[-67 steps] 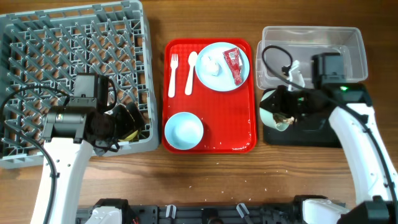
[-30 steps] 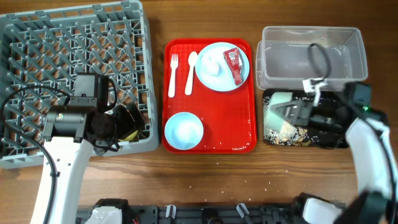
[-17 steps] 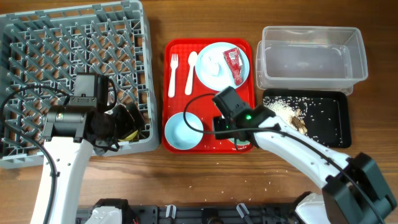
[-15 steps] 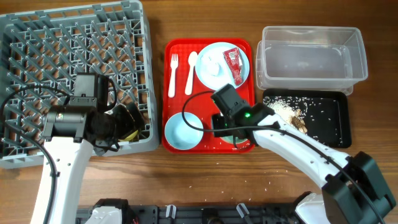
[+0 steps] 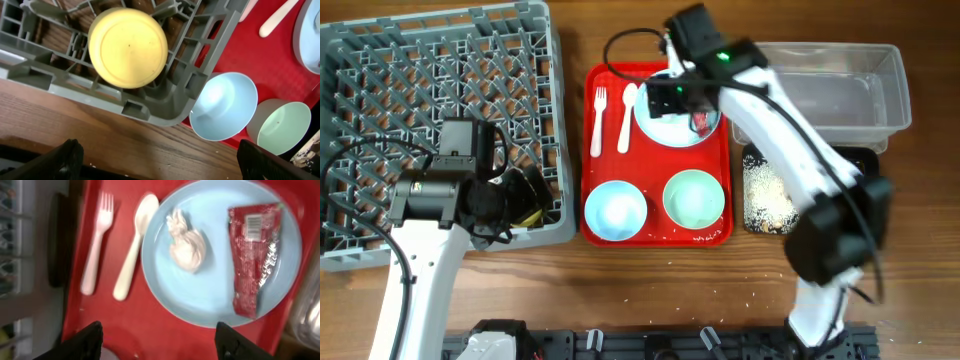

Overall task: Sort waste into correct bins and load items into the dishwasher rack
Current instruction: 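Pick the red wrapper off the white plate with the right gripper, then drop the red wrapper into the clear plastic bin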

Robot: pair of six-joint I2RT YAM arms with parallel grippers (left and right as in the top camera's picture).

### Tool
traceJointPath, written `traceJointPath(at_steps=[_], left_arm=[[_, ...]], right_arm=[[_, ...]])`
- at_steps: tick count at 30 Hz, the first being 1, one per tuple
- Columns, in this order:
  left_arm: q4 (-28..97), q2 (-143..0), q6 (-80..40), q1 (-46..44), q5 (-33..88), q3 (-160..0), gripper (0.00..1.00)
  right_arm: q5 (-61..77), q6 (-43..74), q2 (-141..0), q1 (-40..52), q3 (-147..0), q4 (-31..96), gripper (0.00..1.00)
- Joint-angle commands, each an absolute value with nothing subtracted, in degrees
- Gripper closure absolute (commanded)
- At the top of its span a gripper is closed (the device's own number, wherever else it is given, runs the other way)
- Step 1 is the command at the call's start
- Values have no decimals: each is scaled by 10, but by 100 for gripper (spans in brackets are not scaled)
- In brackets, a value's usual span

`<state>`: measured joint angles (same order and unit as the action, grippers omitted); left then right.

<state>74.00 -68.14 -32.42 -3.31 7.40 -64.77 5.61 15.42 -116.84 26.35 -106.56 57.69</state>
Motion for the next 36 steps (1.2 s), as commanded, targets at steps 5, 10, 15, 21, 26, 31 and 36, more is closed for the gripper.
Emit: traceJointPath(at_steps=[5,10,15,21,26,31,36], left_arm=[[740,-682,-318,-30,79,-649,0],[740,-682,-318,-30,79,-649,0],[740,-682,-318,-30,79,-649,0],[740,-682,-318,-30,79,-649,0],[740,-682,-318,-30,79,-649,0],[740,-682,-318,-30,79,-649,0],[740,-682,-318,-30,79,-649,0]], right_arm=[[22,170,-1333,263,-1135,549,31],[13,167,-1376,256,-1135,519,64],[18,196,-1307,229,-1136,565,96],[86,172,-1161,88,-1136,654,96],[19,137,-1163,16,-1097,695,74],[10,121,-1131,79,-1094,667,39],[-21,119,-1154,176,-1093,609,45]])
